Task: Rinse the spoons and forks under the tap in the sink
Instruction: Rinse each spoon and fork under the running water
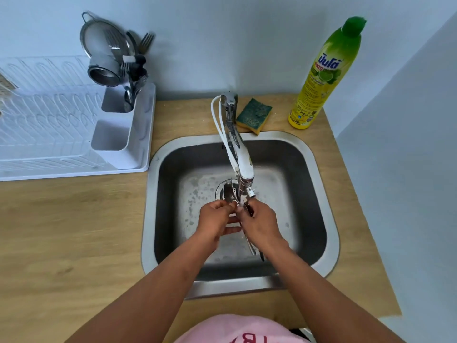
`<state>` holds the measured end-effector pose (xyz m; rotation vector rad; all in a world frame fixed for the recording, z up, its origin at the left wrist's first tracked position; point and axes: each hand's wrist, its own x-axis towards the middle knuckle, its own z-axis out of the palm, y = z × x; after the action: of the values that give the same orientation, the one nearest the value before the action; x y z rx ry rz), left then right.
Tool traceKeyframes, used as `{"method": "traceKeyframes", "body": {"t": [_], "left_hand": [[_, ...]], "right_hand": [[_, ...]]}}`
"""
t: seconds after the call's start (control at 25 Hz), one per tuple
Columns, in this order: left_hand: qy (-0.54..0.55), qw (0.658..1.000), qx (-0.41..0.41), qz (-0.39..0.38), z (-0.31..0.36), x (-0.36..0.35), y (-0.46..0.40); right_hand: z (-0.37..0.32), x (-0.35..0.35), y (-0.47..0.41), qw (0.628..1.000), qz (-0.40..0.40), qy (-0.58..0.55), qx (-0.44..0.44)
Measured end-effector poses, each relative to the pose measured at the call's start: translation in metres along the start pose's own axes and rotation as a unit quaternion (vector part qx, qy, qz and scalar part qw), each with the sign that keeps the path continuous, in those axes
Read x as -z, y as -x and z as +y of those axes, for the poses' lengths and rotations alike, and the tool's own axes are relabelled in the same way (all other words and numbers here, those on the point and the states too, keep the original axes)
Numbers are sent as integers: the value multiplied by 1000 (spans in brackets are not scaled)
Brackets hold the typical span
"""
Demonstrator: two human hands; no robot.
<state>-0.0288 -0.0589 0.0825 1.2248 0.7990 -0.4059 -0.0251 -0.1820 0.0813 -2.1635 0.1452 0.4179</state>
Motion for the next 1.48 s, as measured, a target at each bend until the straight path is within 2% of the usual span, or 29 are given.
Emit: {"method": "traceKeyframes", "body": {"t": [0.08,0.2,0.48,0.64,0.84,1.0,1.12,1.24,1.36,1.48], "left_hand": [[8,1000,6,-17,1,-7,5],[19,1000,-6,-19,1,-11,12],[89,994,-5,-60,4,-14,20],[74,994,-33,-80,4,-16,23],[56,993,-38,-98,1,-16,24],[59,996,-49,-47,8,-12,17],[31,997,-57,-36,10,-12,17],[-17,996,-75,-37,6,-15,19],[-44,990,-91,-102,5,-17,22],[-55,986,-84,-130,9,-19,21]], "right_hand": [[-7,-1,10,993,3,100,58],[-9,3,19,983,-2,173,62],[-10,14,25,984,-19,169,59],[-15,21,25,985,-63,150,64],[-12,24,22,974,-91,188,87],[-7,18,24,994,-110,9,3],[-3,22,26,980,-152,-114,-62],[-4,24,31,967,-197,-141,-84],[-2,22,31,971,-183,-137,-69],[-2,21,31,951,-193,-218,-101]]}}
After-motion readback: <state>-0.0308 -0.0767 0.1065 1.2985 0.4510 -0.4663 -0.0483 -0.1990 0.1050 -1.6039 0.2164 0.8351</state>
